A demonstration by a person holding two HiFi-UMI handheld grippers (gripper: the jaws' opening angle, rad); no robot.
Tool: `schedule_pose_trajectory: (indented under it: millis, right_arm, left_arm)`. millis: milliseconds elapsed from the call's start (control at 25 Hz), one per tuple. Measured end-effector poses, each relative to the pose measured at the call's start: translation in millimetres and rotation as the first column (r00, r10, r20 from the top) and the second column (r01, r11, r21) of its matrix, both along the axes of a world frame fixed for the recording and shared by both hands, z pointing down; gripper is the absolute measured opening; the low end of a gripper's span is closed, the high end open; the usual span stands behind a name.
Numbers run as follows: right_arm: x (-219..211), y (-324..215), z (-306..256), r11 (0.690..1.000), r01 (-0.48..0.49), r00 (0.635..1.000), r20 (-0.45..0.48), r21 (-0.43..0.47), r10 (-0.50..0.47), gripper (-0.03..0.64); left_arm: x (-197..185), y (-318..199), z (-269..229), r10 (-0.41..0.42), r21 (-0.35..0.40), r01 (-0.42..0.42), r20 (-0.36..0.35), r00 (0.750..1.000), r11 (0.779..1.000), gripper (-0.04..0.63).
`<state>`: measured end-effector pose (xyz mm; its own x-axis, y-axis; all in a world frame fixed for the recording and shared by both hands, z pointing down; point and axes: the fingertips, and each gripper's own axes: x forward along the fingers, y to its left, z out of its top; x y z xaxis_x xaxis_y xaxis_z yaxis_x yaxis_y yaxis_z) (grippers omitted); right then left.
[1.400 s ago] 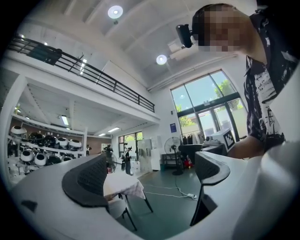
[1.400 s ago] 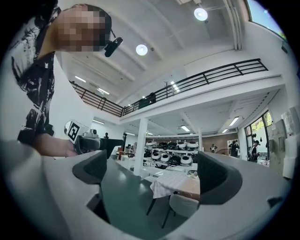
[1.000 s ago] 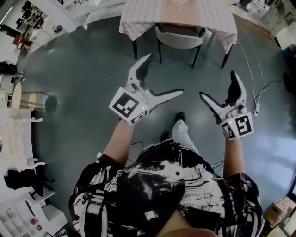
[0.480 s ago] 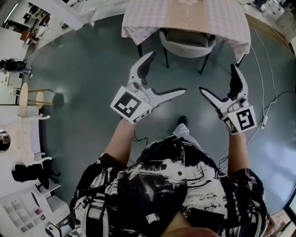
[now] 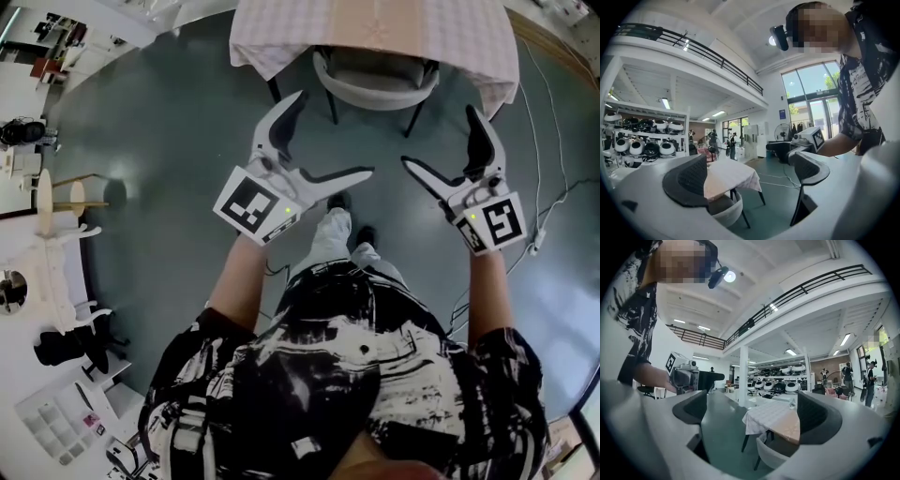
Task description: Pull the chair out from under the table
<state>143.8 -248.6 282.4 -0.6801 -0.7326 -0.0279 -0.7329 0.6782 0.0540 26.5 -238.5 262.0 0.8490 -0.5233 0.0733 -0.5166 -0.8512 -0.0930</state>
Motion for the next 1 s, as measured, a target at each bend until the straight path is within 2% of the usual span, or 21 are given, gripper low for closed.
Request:
schedule_pose_trajectory:
  millis: [320, 400, 520, 640, 720, 800, 920, 1000]
  right_arm:
    - [-4, -73, 22, 0.998, -0.035, 0.997, -0.073, -0.044, 0.032, 0.574]
    - [-8, -101, 33, 0.997, -0.043, 0.994, -0.103, -0.062, 0.037, 0.574]
    - [-24, -144, 53, 0.995, -0.042, 0.984, -0.175, -0.086, 0.027, 0.574]
    - [-46, -178, 85, 0.996, -0.003, 0.947, -0.321, -0.094, -0.027, 0.574]
    - [-60, -195, 115, 0.992, 0.026, 0.894, -0.441, -0.126, -0.080, 0.574]
    - [-71, -208, 150, 0.981, 0.035, 0.837, -0.531, -0.189, -0.132, 0.574]
    - [-80, -222, 212, 0.960, 0.055, 0.741, -0.633, -0.276, -0.225, 0.572]
    - [-81, -229, 253, 0.942, 0.075, 0.645, -0.704, -0.328, -0.296, 0.572]
  left_arm:
    - [-1, -80, 20, 0.066, -0.008, -0.065, 0.008, 0.998, 0.998, 0.557]
    - [-4, -109, 34, 0.081, -0.011, -0.081, 0.031, 0.996, 0.997, 0.557]
    - [-14, -155, 59, 0.108, -0.023, -0.106, 0.114, 0.988, 0.994, 0.557]
    - [-18, -192, 94, 0.162, -0.028, -0.160, 0.244, 0.956, 0.987, 0.557]
    - [-16, -211, 126, 0.204, -0.026, -0.209, 0.363, 0.909, 0.978, 0.557]
    - [-11, -227, 162, 0.245, -0.031, -0.264, 0.485, 0.839, 0.964, 0.557]
    - [3, -245, 227, 0.296, -0.063, -0.337, 0.645, 0.705, 0.939, 0.557]
    - [14, -252, 269, 0.322, -0.094, -0.376, 0.726, 0.608, 0.922, 0.557]
